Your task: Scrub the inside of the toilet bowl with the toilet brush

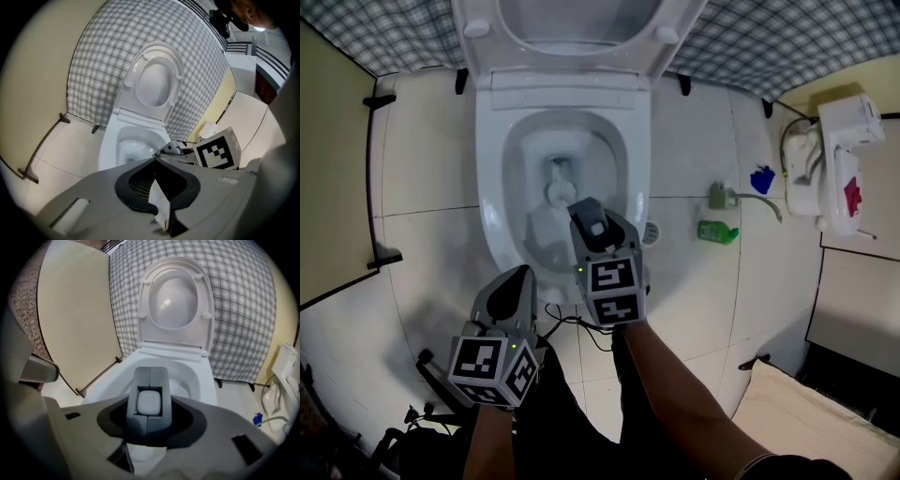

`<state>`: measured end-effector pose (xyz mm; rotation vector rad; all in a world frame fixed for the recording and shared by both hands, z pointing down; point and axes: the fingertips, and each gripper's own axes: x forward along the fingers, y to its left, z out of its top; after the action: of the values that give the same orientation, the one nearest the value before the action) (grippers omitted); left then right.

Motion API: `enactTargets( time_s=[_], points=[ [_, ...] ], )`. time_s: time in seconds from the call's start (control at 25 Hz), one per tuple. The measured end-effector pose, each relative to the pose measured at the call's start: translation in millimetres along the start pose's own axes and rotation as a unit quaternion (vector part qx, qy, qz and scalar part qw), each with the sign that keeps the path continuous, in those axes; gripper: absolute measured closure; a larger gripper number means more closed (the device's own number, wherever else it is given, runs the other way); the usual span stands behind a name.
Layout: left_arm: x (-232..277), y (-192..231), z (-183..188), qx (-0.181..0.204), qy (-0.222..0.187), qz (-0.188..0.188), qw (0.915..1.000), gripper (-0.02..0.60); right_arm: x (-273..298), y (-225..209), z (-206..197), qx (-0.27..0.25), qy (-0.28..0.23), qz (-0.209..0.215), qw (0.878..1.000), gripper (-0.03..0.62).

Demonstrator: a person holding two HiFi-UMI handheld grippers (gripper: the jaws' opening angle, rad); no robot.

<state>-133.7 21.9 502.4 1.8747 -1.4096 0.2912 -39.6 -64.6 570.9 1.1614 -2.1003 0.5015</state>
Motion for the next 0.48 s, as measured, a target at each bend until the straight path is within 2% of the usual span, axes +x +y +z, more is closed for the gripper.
enactTargets(
  time_s=[0.16, 0.48],
  points=[
    [3, -4, -1, 0.005, 0.005, -0.002, 1.0000, 0.574, 5, -16, -12, 0.013, 0.027, -0.017, 0.999, 0.401],
    [7, -7, 1, 0.010, 0.000, -0.004, 0.9999, 0.574, -43, -46, -20, 0.052, 0.038, -0.053, 0.997, 0.401]
  ],
)
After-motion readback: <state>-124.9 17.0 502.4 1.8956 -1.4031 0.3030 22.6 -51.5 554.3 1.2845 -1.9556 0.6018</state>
